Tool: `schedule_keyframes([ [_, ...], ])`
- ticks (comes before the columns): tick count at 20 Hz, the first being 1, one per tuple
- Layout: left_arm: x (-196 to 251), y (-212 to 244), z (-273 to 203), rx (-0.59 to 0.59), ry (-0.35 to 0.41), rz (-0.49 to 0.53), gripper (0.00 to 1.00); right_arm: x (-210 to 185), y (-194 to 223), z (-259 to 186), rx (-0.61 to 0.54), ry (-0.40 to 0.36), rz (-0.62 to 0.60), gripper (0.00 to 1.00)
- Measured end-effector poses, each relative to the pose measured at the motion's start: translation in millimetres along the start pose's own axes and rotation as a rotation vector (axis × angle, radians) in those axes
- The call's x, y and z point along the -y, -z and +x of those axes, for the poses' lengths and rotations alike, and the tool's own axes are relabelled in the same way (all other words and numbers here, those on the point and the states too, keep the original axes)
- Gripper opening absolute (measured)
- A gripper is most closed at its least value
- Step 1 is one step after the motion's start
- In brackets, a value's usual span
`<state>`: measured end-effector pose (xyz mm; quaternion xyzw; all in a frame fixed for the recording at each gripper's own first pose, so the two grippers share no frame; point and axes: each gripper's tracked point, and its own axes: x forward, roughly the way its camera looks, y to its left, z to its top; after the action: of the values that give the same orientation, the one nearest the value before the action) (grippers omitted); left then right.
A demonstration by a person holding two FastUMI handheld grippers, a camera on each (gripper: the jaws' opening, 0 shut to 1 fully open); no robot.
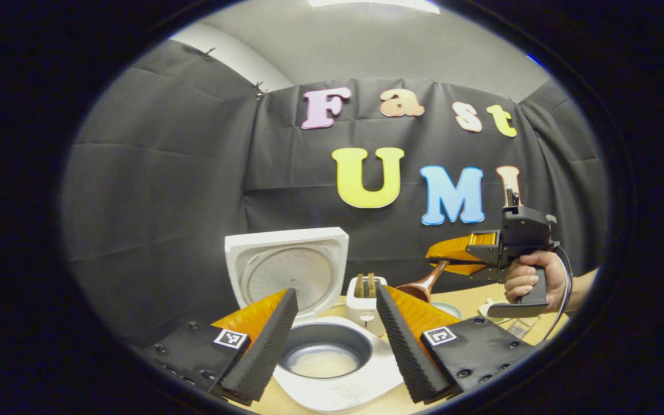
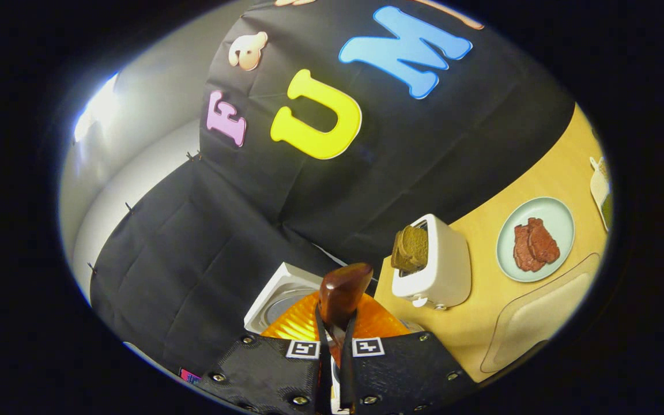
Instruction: Close the left gripper, press the button to open the rice cooker; take a wooden spoon from the chopstick holder with the right hand, scoop a spoonful of rice and pour it into the rice cooker, then put the wooden spoon back into the chopstick holder.
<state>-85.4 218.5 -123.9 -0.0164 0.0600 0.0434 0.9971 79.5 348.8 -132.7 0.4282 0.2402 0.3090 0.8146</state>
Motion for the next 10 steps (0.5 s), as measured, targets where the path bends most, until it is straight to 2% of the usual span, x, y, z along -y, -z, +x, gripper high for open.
schedule_keyframes([
  [6,63.0,-13.2,17.1,0.016,0.115,0.025,0.95,30.7,-47.8,-72.0,0.087,0.055,-0.003,0.06],
  [10,94.2,-18.6,19.5,0.022,0.165,0.024,0.99,57.1,-75.9,-120.1,0.143,0.103,0.012,0.06],
])
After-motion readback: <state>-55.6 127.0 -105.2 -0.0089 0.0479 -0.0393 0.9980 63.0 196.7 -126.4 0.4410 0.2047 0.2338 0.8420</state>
